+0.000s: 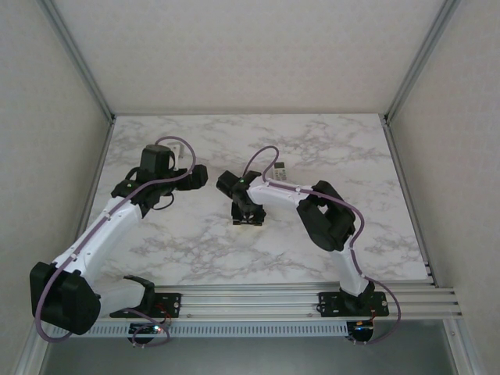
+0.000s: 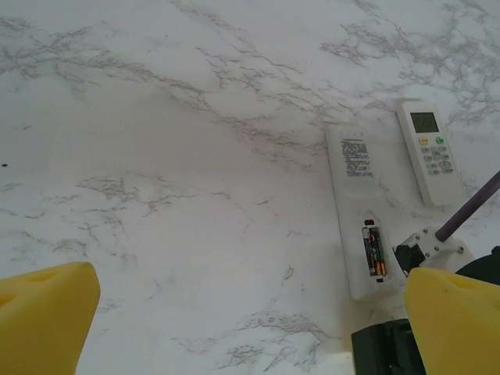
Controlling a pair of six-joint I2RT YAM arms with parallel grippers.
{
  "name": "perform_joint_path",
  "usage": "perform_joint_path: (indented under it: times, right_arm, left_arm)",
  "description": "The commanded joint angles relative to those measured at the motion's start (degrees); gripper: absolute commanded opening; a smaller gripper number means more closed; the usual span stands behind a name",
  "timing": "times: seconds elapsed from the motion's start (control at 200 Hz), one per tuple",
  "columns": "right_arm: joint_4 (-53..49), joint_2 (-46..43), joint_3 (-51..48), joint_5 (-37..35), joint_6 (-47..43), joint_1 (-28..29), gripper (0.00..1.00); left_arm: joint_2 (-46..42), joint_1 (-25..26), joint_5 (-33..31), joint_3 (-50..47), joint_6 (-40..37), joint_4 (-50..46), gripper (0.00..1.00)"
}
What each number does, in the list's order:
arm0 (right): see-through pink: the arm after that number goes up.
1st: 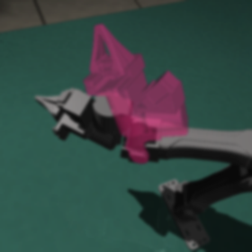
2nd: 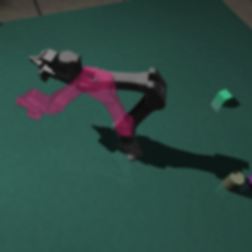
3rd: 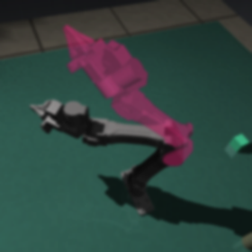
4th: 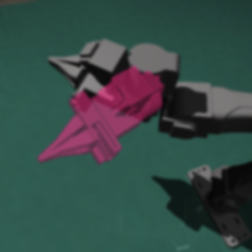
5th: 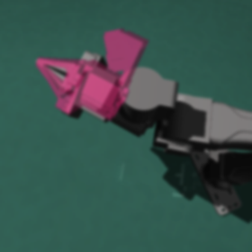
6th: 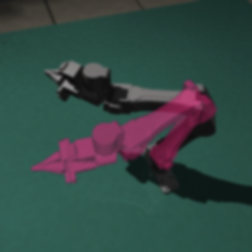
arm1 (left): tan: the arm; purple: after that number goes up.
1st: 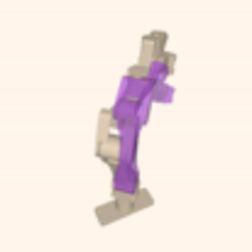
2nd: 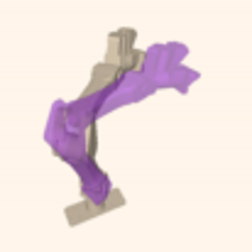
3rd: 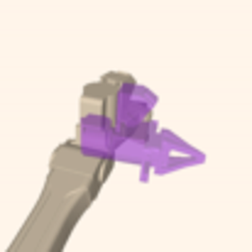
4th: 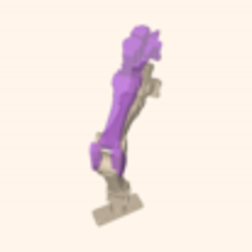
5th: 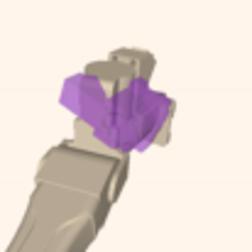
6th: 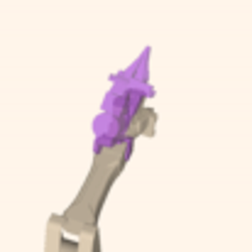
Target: Load the batteries into the remote control
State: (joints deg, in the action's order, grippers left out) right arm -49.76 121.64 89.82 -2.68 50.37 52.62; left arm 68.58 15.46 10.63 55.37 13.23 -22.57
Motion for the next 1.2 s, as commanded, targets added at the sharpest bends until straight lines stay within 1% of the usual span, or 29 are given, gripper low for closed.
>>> perform_joint_path:
  times: [0.0, 0.1, 0.175, 0.265, 0.31, 0.385, 0.466, 0.596, 0.716, 0.811, 0.901, 0.986, 1.021, 1.106, 1.197]
  right_arm:
    - [1.0, 1.4, -2.8, 1.4, 0.4, -0.2, 0.38]
    - [0.5, -0.1, -4.8, 1.2, 0.1, -0.3, 0.35]
    - [0.4, -2.5, -6.9, 0.8, -2.1, -0.5, 0.31]
    - [-0.6, -5.7, -9.5, 0.0, -8.5, -1.1, 0.31]
    - [-1.6, -7.1, -10.5, -0.8, -13.3, -1.5, 0.30]
    - [-3.2, -10.4, -12.1, -1.9, -23.1, -2.3, 0.29]
    - [-4.7, -14.2, -13.3, -2.2, -35.7, -3.1, 0.29]
    - [-8.8, -18.3, -14.7, 0.2, -59.8, -3.2, 0.29]
    - [-12.1, -17.9, -16.1, -1.4, -77.1, -3.3, 0.33]
    - [-13.6, -14.7, -15.6, -3.8, -87.7, -3.3, 0.33]
    - [-11.8, -11.5, -14.9, -6.0, -93.1, -3.3, 0.33]
    - [-8.1, -12.1, -16.8, -7.5, -96.8, -2.6, 0.34]
    - [-6.8, -12.5, -18.1, -9.1, -98.3, -1.8, 0.37]
    - [-3.4, -12.5, -20.8, -13.0, -100.5, -0.7, 0.41]
    - [-0.6, -12.3, -22.2, -15.3, -100.0, -0.5, 0.50]
  left_arm:
    - [0.2, 0.6, -1.0, 1.2, -1.0, 0.6, 0.99]
    - [0.3, 0.6, -1.1, 1.2, -1.1, 0.6, 1.00]
    - [0.4, 0.6, -1.1, 1.3, -1.1, 0.6, 1.00]
    - [0.6, 0.6, -0.9, 1.3, -1.0, 0.7, 1.00]
    - [0.7, 0.6, -0.8, 1.4, -0.9, 0.7, 1.00]
    - [0.9, 0.7, -0.7, 1.3, -0.8, 0.8, 0.99]
    - [0.9, 0.9, -0.6, 1.2, -0.8, 0.8, 1.00]
    - [1.4, 1.3, -0.1, 1.2, -0.5, 1.3, 1.00]
    - [1.7, 1.6, 0.1, 1.4, -0.4, 1.6, 1.00]
    - [1.8, 1.8, 0.2, 1.8, -0.6, 1.5, 0.99]
    - [1.5, 1.9, 0.0, 1.8, -0.6, 1.4, 1.00]
    - [0.9, 1.9, -0.7, 1.4, -0.9, 1.0, 1.00]
    - [0.7, 1.9, -1.1, 1.2, -1.0, 1.0, 1.00]
    - [0.4, 1.9, -1.7, 0.9, -1.1, 1.3, 1.00]
    - [1.1, 1.9, -1.3, 1.4, -1.1, 1.6, 1.00]
